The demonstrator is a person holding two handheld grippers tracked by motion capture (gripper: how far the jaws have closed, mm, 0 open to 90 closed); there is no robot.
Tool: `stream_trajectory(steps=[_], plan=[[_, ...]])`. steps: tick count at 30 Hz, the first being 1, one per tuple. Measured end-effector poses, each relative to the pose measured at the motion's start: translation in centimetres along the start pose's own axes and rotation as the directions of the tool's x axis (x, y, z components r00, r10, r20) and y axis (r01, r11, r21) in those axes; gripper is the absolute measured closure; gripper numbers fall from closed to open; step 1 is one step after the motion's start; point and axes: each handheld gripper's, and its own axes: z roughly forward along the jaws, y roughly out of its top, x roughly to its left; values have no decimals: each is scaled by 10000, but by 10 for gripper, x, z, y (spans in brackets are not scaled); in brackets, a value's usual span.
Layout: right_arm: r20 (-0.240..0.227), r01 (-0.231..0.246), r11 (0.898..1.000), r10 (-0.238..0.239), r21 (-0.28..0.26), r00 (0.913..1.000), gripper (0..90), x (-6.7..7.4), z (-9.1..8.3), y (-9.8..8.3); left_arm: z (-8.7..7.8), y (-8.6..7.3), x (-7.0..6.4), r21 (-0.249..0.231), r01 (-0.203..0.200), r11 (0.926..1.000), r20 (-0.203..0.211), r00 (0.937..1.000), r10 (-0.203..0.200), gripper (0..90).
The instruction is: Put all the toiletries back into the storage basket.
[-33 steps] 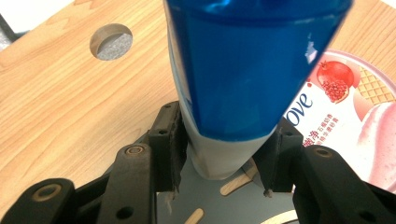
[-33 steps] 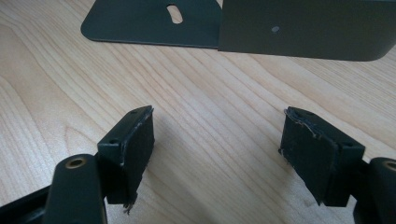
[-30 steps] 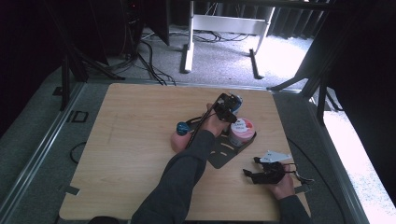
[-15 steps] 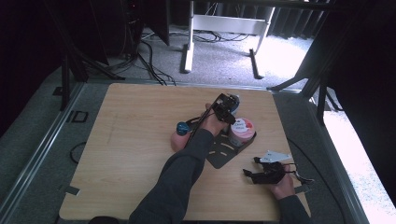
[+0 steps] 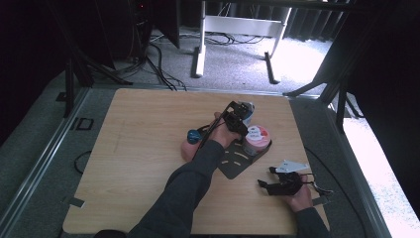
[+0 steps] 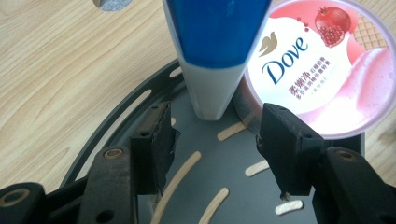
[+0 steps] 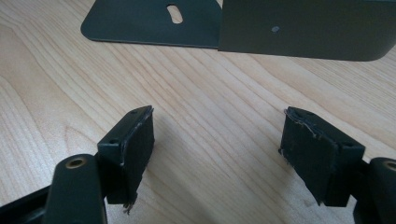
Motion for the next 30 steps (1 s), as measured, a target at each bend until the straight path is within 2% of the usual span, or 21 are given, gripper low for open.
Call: stream_trajectory(steps=[9,15,20,27,30], plan=[[7,8,10000,-8,-11,10000,255,0,0,0,-18,-6,-5,-625,-367,9974,352,9986,390,436],[1,0,10000,0,5,10000,255,0,0,0,-34,-11,-7,-1019,-683,9924,687,9948,755,428],[-7,-5,10000,5,4,10000,255,0,0,0,-46,-18,-6,-1324,-951,9866,663,9923,1045,407],[-8,-16,10000,16,7,10000,255,0,0,0,-57,-27,1,-1451,-897,9853,699,9925,1006,359],[-7,-17,10000,17,7,10000,255,0,0,0,-61,-30,5,-1458,-755,9864,827,9927,882,351]])
